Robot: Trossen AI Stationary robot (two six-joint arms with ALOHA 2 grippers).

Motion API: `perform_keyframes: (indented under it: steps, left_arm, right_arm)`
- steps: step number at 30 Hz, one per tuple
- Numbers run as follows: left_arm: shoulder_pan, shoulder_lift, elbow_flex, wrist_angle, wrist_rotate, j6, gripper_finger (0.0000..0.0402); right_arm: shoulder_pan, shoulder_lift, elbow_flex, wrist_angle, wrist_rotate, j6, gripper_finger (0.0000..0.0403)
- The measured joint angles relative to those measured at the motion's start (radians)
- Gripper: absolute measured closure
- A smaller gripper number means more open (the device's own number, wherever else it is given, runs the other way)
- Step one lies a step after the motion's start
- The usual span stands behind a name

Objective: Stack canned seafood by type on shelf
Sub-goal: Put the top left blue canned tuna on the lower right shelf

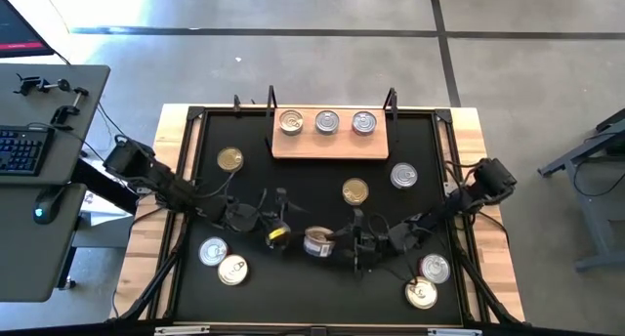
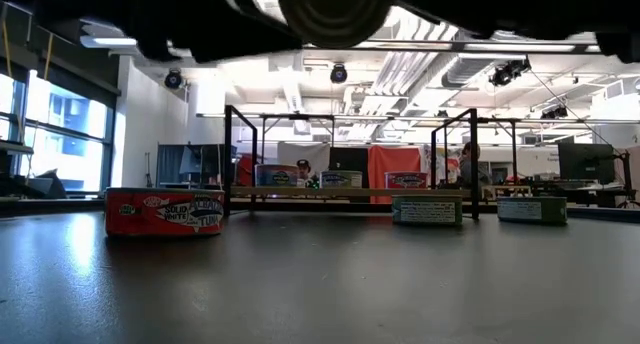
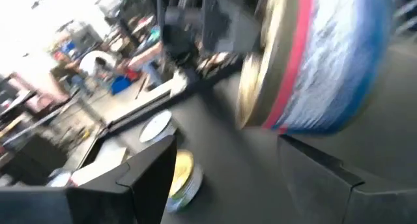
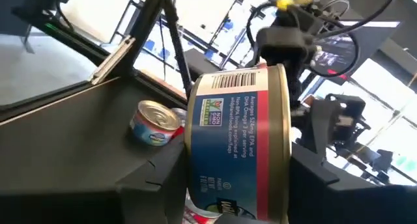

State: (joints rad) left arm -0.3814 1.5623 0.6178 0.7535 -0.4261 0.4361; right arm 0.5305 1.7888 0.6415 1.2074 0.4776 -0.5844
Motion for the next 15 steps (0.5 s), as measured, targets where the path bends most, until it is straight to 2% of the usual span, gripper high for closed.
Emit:
perform_keyframes:
  steps: [3, 9, 12, 15]
  left_arm:
    - [0.002, -0.009, 0.0, 0.012, 0.042, -0.004, 0.0144]
    - [-0.009, -0.009, 0.0, -0.003, 0.093, 0.065, 0.0144]
    - [-0.025, -0.008, 0.0, -0.011, 0.086, 0.107, 0.0144]
    - [-0.052, -0.008, 0.0, -0.02, -0.047, 0.173, 0.0144]
  right_arm:
    - [0.008, -0.001, 0.0, 0.014, 0.044, -0.002, 0.0234]
    - [0.014, -0.001, 0.0, 0.033, 0.065, -0.047, 0.0234]
    - [0.038, -0.001, 0.0, 0.032, 0.18, -0.091, 0.0235]
    - [0.072, -0.001, 0.0, 0.023, 0.372, -0.112, 0.0235]
